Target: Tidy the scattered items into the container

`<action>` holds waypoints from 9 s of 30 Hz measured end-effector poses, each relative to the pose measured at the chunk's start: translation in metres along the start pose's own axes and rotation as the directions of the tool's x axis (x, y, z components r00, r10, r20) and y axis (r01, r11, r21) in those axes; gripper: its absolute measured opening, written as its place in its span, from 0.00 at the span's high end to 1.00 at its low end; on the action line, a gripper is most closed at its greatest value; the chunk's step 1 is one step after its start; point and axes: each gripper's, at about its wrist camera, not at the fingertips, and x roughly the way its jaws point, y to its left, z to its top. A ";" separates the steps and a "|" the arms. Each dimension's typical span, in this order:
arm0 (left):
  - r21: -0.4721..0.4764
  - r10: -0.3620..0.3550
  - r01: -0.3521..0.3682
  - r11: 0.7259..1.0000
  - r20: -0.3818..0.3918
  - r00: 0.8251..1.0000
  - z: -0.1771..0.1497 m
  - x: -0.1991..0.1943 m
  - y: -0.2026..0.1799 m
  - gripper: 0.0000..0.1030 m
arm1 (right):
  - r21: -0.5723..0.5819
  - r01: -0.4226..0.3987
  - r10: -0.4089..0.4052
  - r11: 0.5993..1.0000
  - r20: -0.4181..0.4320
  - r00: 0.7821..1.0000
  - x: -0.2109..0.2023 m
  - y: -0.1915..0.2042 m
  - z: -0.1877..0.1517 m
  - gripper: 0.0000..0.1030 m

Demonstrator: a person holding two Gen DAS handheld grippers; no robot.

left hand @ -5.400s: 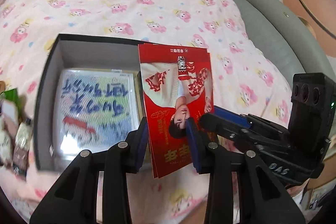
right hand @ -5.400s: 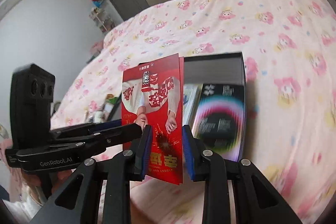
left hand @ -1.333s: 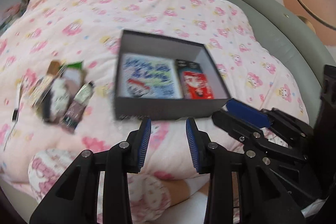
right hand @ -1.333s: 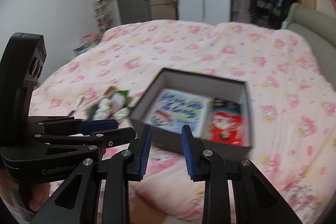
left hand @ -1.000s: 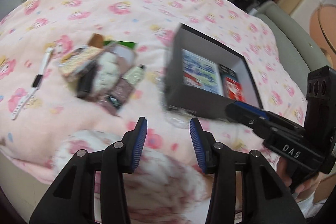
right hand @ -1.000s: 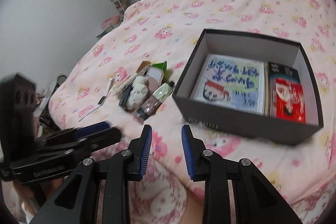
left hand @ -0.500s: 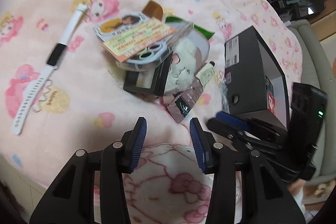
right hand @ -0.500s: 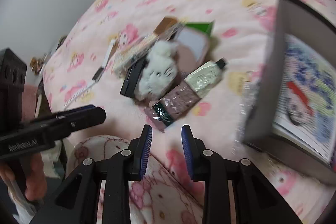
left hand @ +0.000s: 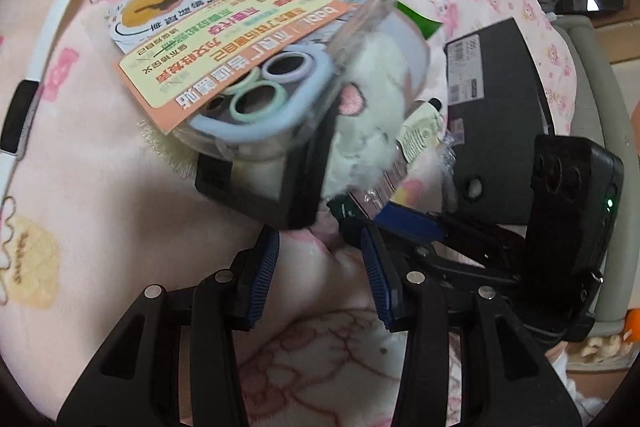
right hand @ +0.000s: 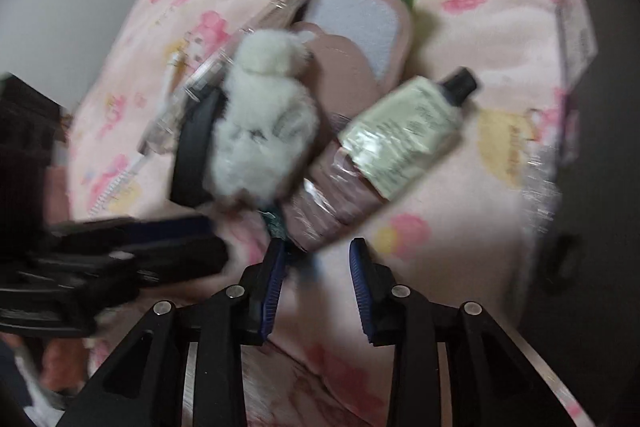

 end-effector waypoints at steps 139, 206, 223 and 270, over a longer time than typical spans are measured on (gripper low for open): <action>0.176 -0.117 0.124 0.976 -0.051 0.992 -0.108 0.092 -0.214 0.54 | 0.370 -0.124 -0.024 0.921 0.371 0.928 -0.214 -0.200 -0.203 0.64; 0.347 -0.155 0.114 0.931 0.092 0.984 -0.111 -0.001 -0.250 0.57 | 0.358 0.031 -0.199 0.933 0.444 0.874 -0.288 -0.170 -0.203 0.68; 0.294 -0.093 0.050 0.955 0.132 0.987 0.081 0.087 -0.307 0.57 | 0.269 0.140 -0.236 0.953 0.370 0.899 -0.288 -0.244 0.002 0.69; 0.276 0.106 -0.127 0.953 0.090 0.990 0.114 0.172 -0.345 0.56 | 0.390 0.147 -0.328 0.909 0.454 0.828 -0.311 -0.313 -0.007 0.69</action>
